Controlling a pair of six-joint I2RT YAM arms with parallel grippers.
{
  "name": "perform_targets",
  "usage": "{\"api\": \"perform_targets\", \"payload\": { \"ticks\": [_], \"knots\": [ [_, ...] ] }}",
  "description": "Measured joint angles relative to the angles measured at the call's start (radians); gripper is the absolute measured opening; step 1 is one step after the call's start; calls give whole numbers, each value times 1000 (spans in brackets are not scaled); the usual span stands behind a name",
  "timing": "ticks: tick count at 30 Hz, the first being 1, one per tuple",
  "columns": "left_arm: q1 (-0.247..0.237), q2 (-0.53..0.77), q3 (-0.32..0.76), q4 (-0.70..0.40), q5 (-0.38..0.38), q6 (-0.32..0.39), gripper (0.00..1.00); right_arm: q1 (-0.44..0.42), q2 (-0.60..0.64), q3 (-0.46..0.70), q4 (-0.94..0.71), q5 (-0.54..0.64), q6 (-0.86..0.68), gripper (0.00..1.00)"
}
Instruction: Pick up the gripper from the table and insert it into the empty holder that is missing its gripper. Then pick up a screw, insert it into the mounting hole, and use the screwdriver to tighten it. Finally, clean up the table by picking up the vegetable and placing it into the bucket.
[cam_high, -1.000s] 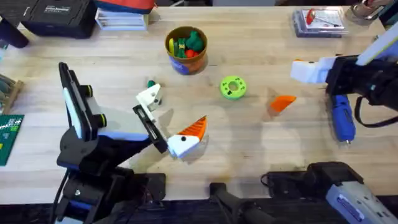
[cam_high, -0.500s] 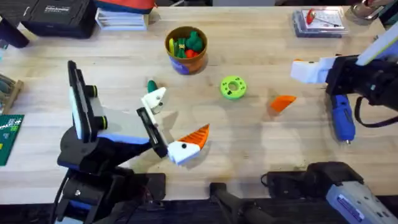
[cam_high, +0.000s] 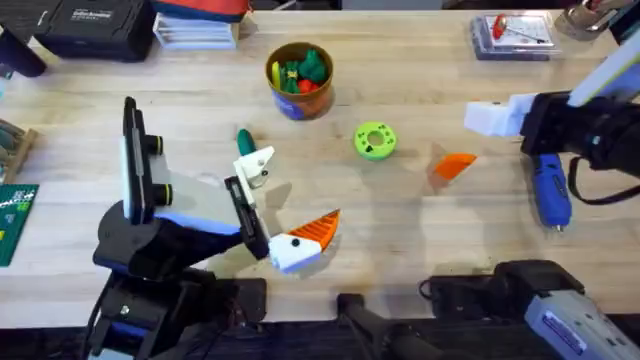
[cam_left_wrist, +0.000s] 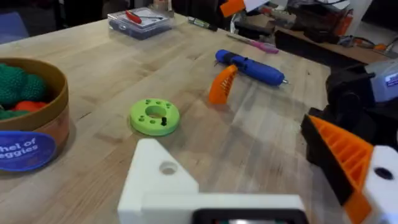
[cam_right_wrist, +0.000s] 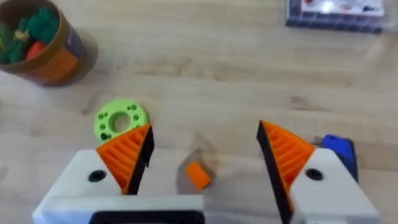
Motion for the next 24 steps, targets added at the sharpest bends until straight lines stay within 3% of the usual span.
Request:
{"api": "perform_targets", "payload": {
  "ticks": [9, 18, 24],
  "knots": [
    [0, 0, 0, 0, 5, -35, 986, 35, 245, 206, -305, -27, -205, 994],
    [0, 0, 0, 0, 6, -39, 986, 38, 389, 215, -402, 12, -499, 992],
    [0, 0, 0, 0, 6, -40, 986, 38, 512, 215, -416, 55, -605, 994]
  ]
}}
